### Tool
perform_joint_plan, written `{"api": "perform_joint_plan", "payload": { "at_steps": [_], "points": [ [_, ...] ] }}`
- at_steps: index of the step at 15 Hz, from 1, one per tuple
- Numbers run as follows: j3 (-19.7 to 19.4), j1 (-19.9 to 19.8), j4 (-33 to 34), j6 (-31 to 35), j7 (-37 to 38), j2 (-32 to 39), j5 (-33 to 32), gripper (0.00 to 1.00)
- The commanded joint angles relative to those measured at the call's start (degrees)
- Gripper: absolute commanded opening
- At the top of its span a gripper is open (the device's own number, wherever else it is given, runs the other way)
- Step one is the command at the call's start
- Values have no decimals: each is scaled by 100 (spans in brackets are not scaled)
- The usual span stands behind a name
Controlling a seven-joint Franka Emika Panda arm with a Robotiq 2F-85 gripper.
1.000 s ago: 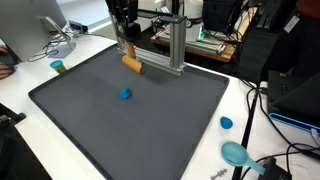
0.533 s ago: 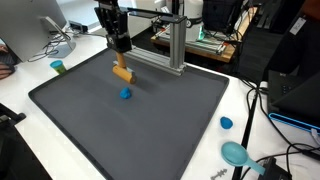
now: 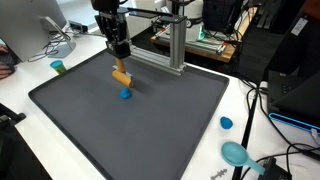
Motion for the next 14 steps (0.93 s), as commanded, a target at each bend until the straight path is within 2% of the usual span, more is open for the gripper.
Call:
{"api": "perform_joint_plan", "payload": {
  "at_steps": [1, 7, 14],
  "points": [
    [-2, 25, -126, 304, -403, -25, 3, 22],
    [-16, 65, -138, 457, -822, 103, -288, 22],
    [-10, 30, -73, 518, -971, 355, -189, 22]
  ]
}}
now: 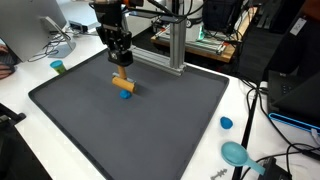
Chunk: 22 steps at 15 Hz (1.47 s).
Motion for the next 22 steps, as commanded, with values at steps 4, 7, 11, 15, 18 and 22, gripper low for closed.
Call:
{"api": "perform_joint_plan", "payload": {
  "at_steps": [4, 7, 11, 15, 18, 22],
  "points": [
    [-11, -23, 109, 151, -83, 210, 49, 22],
    [5, -41, 139, 296, -82, 254, 139, 22],
    [-12, -21, 254, 186, -7, 435, 94, 22],
    [-18, 1, 136, 195, 14, 262, 30, 47],
    [-19, 9, 129, 224, 1, 326, 2, 22],
    [-10, -25, 148, 403, -9, 581, 88, 22]
  ]
}}
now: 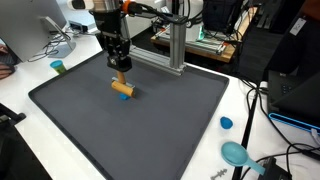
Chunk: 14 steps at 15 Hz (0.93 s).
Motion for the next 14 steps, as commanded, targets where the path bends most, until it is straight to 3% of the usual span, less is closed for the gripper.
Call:
{"api": "perform_joint_plan", "payload": {
  "at_steps": [1, 14],
  "points": [
    [1, -34, 39, 200, -37, 333, 114, 22],
    [35, -127, 223, 12, -133, 723, 323, 22]
  ]
}}
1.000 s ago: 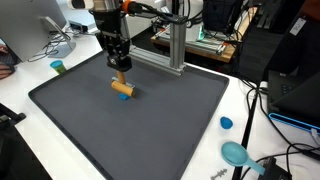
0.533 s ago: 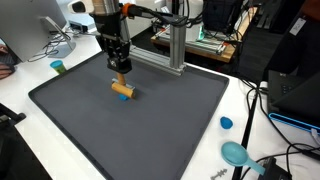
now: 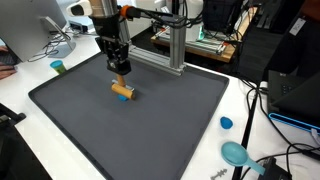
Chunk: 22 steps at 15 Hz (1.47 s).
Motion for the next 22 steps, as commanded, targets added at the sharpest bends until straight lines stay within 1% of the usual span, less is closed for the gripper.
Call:
{"api": "perform_joint_plan", "payload": {
  "at_steps": [1, 7, 10, 16, 22],
  "points": [
    [48, -84, 76, 78, -132, 511, 258, 22],
    [50, -65, 97, 195, -106, 575, 287, 22],
    [28, -22, 108, 332, 72, 619, 271, 22],
    [3, 12, 152, 361, 297, 667, 246, 22],
    [-73, 109, 173, 446, 772, 681, 121, 22]
  ]
}}
